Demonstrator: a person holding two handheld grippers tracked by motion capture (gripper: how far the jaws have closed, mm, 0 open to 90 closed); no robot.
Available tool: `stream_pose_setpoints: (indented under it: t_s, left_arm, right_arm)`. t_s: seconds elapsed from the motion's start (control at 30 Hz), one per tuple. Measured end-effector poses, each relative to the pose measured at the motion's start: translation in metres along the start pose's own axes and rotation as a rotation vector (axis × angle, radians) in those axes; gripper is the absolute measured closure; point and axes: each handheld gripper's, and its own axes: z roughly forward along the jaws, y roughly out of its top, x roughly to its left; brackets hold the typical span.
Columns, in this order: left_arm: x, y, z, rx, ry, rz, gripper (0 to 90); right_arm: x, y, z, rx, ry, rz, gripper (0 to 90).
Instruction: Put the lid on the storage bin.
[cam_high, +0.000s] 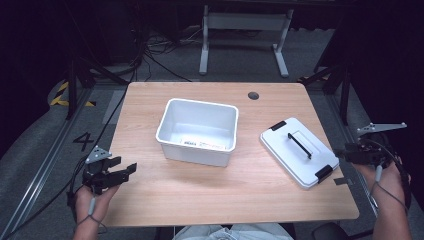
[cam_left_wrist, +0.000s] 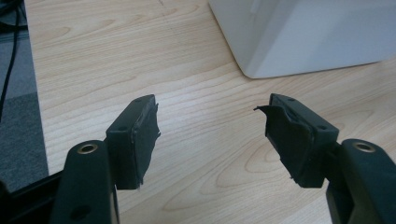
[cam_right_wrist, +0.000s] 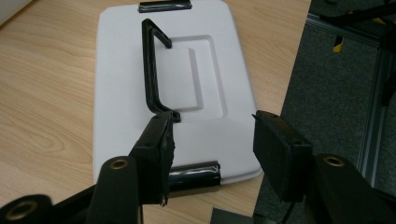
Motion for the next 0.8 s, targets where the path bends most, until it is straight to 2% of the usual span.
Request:
stream_pose_setpoints:
  t_s: [0.27,0.43,0.63,0.7,0.8]
  left_arm:
    - [-0.001,0.0,0.003,0.014,-0.002,0.01,34.8]
    - [-0.001,-0.001,0.004,0.019,-0.005,0.011,34.4]
    - [-0.001,-0.002,0.006,0.039,-0.006,0.014,34.4]
    - [-0.002,-0.002,0.006,0.042,-0.004,0.014,34.5]
    - [-0.002,-0.003,0.006,0.047,-0.007,0.012,34.4]
  right_arm:
    - [0.008,0.006,0.007,-0.01,0.02,-0.032,48.1]
    - [0.016,0.013,0.018,0.003,0.039,-0.061,48.0]
    - [0.024,0.019,0.038,0.013,0.079,-0.076,45.9]
    - [0.027,0.019,0.047,0.024,0.1,-0.067,46.4]
    - [0.03,0.02,0.059,0.038,0.107,-0.057,47.5]
